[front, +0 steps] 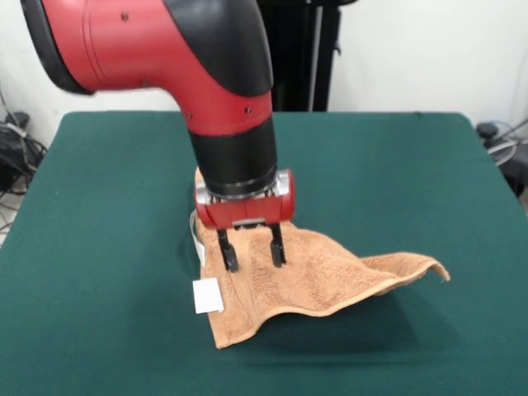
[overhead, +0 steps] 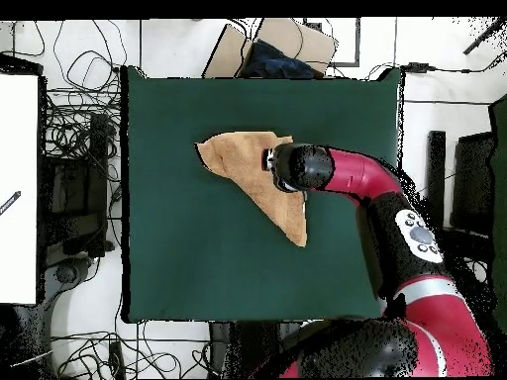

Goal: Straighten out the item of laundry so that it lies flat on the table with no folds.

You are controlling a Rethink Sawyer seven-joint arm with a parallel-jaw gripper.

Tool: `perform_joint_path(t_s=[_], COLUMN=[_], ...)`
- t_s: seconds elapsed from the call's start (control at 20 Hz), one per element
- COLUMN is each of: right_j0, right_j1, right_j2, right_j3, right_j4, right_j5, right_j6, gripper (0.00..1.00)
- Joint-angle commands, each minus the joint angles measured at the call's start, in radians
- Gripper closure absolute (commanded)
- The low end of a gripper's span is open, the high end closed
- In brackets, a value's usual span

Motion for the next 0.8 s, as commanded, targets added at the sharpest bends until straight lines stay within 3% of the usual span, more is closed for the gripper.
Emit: perform_joint_path(t_s=[0.05, 0.8], right_j0=[0.028, 0.007], right_j1=[0.188, 0.225], right_j2=[-0.021, -0.01], right_j3=[-0.069, -0.045], right_j4=[-0.026, -0.041], right_j5=[0.01, -0.095], right_j6=[0.023, 0.042], gripper=[0.0, 0.0])
